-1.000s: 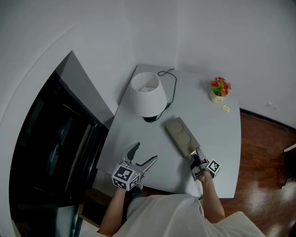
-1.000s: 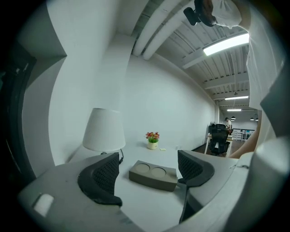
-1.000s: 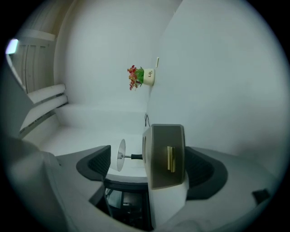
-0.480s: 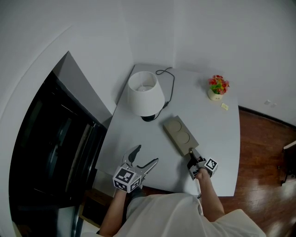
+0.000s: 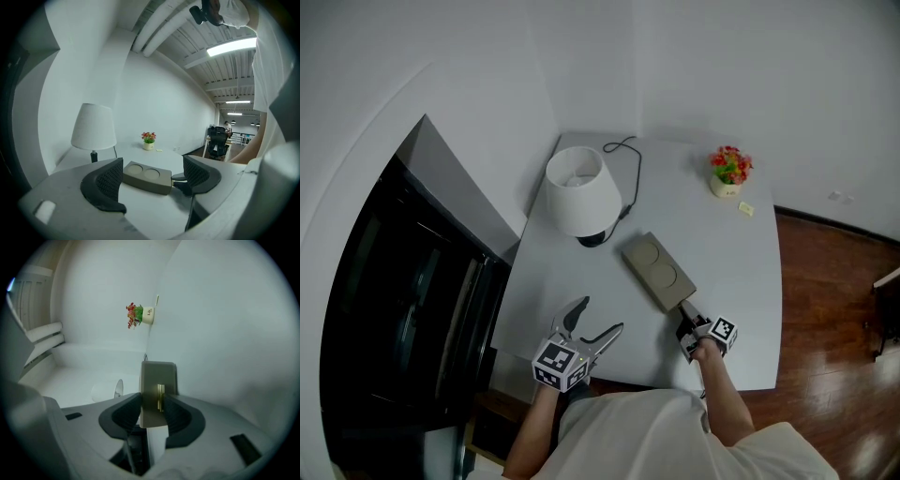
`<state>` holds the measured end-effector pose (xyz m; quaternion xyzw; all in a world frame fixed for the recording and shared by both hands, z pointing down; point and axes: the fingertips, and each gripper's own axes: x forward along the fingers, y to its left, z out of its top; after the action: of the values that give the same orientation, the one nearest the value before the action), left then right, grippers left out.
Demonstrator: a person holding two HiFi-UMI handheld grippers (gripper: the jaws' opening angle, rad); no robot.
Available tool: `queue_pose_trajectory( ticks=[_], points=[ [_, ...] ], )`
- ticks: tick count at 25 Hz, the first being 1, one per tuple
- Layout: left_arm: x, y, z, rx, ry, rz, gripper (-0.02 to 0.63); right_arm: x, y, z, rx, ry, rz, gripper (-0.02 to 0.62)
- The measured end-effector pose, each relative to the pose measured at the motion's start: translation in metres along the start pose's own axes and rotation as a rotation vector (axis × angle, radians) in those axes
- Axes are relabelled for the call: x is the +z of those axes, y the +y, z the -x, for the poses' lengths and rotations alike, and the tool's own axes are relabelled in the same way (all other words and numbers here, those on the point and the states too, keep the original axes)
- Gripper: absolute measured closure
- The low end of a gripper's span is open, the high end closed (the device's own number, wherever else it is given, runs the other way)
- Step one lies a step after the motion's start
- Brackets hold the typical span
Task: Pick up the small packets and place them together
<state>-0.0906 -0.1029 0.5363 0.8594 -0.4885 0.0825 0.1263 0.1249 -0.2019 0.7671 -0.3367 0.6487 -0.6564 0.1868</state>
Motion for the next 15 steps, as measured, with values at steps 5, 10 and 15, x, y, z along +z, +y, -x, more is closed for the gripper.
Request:
queue_pose_trajectory(
  ticks=[5, 10, 15],
  points=[
    [0.003, -0.012, -0.011, -0.047, 0.000, -0.014, 0.207, -0.004, -0.003, 0.028, -0.012, -0.026, -0.025, 0.454],
    [0.003, -0.032, -0.026, -0.131, -0.007, -0.006, 0.207, -0.005, -0.013, 0.076, -0.011, -0.057, -0.027, 0.454],
    [0.009, -0.055, -0.041, -0.191, -0.041, -0.010, 0.207, -0.008, -0.023, 0.126, -0.026, -0.107, -0.027, 0.454]
  ],
)
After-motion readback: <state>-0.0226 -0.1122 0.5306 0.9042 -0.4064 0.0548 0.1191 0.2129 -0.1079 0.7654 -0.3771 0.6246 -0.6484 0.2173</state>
